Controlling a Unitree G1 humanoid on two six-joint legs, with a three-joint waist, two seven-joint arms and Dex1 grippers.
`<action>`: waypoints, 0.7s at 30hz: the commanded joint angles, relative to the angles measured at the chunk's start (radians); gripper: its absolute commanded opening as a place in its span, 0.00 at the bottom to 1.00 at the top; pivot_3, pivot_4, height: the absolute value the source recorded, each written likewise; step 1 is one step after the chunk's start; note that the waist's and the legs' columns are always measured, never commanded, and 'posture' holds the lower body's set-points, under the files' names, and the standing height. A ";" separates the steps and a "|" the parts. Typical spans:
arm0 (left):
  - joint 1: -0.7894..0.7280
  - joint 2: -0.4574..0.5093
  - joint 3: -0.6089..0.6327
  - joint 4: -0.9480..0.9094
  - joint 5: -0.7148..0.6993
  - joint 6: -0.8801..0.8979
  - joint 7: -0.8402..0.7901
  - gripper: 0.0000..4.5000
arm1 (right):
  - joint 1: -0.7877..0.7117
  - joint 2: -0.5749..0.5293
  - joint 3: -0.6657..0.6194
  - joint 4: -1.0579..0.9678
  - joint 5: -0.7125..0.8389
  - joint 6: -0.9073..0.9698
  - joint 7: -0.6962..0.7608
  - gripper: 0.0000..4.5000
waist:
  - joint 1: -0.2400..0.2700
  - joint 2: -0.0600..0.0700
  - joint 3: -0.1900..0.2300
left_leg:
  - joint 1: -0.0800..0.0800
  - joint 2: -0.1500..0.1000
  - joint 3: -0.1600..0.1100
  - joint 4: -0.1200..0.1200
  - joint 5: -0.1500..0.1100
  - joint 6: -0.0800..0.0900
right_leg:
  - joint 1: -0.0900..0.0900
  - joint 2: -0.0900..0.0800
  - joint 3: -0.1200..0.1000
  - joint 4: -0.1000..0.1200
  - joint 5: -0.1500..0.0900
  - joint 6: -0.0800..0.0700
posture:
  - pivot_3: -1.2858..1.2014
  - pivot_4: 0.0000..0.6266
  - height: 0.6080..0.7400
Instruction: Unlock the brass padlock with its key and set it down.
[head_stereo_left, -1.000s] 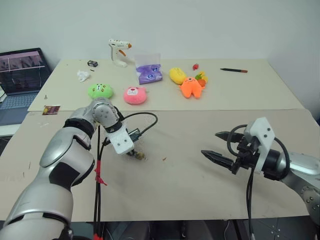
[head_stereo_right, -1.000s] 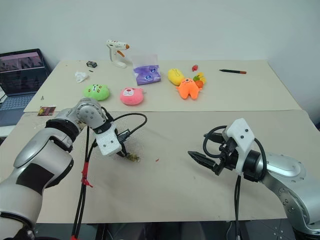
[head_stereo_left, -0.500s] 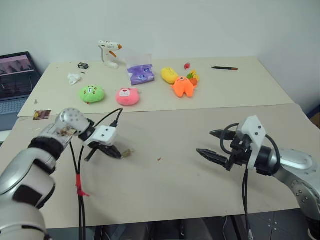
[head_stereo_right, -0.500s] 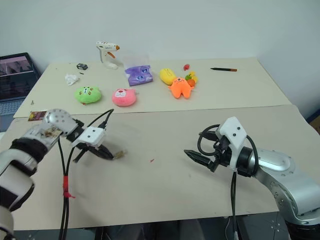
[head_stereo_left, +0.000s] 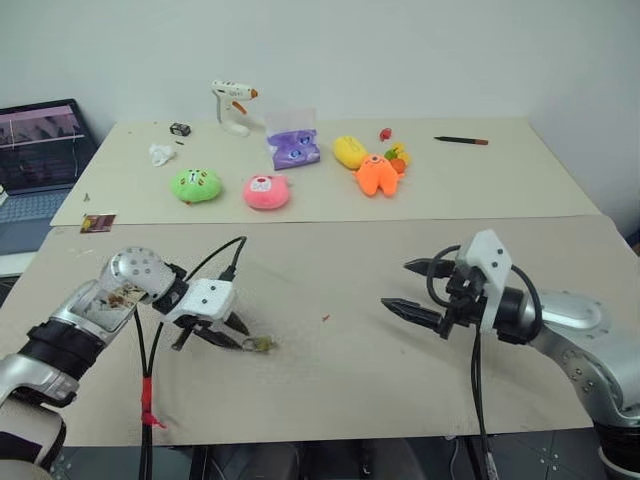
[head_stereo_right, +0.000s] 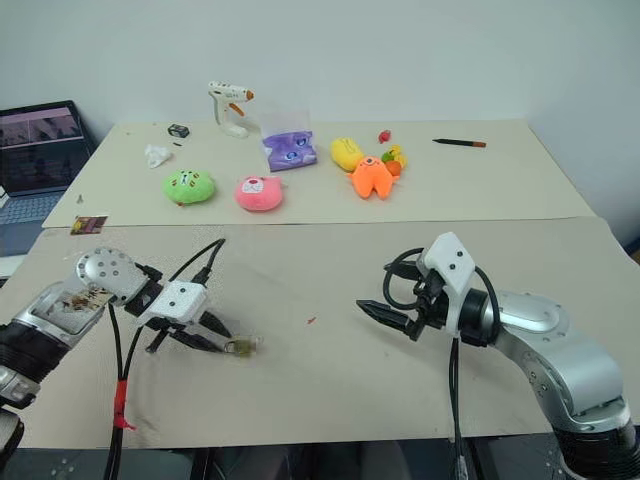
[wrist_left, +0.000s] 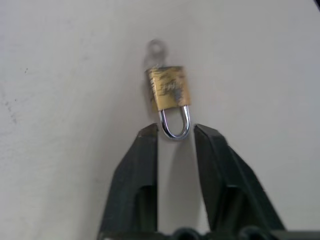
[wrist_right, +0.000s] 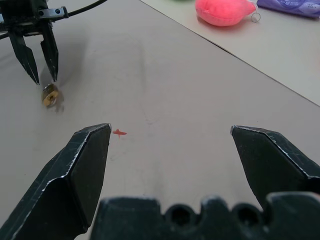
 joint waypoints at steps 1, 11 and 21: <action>-0.025 -0.024 0.057 0.007 0.037 -0.033 -0.007 0.62 | -0.011 -0.006 -0.024 -0.021 -0.001 -0.027 0.008 1.00 | 0.000 0.000 0.000 | 0.000 0.000 0.000 0.000 0.000 0.000 | 0.000 0.000 0.000 0.000 0.000 0.000 | 0.52 0.24 1.00; 0.030 -0.141 0.271 -0.158 -0.272 0.242 -0.050 0.87 | 0.018 -0.014 -0.050 -0.044 0.006 -0.015 0.002 1.00 | -0.001 0.000 0.000 | -0.001 0.000 0.000 0.000 0.000 0.000 | -0.001 0.000 -0.001 0.000 0.000 0.000 | 0.52 0.24 1.00; 0.123 -0.061 0.143 -0.016 -0.189 -0.104 -0.077 0.87 | -0.002 -0.028 -0.058 -0.036 0.010 -0.010 0.007 1.00 | -0.002 0.000 0.000 | 0.003 0.001 0.001 -0.003 0.000 0.000 | 0.000 -0.001 0.000 -0.003 0.001 -0.001 | 0.52 0.24 1.00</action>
